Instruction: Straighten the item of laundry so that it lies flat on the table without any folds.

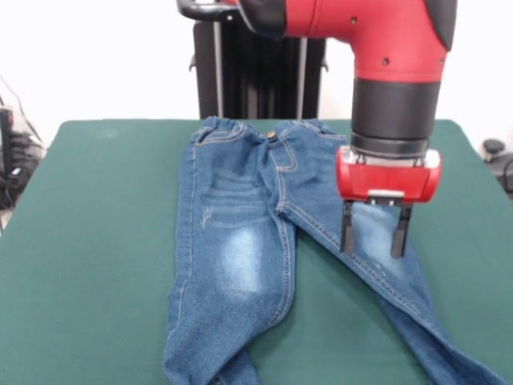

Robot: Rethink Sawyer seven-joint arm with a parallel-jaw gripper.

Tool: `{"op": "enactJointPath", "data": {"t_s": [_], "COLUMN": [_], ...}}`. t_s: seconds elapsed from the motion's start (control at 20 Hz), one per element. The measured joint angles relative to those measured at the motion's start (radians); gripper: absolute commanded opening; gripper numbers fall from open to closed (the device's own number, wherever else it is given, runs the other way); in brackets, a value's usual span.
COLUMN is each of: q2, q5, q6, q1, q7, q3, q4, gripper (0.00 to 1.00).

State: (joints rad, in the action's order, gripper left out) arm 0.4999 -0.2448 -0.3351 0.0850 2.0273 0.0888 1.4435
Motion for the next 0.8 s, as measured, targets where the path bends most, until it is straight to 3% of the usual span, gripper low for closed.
{"op": "enactJointPath", "data": {"t_s": [0.55,0.8], "q2": [-0.154,-0.164], "q5": [-0.109,-0.128], "q6": [0.114,0.140], "q1": [0.000,0.000], "q7": [0.000,0.000], "q3": [0.031,0.033], "q4": [-0.035,-0.055], "gripper": [1.00,1.00]}}
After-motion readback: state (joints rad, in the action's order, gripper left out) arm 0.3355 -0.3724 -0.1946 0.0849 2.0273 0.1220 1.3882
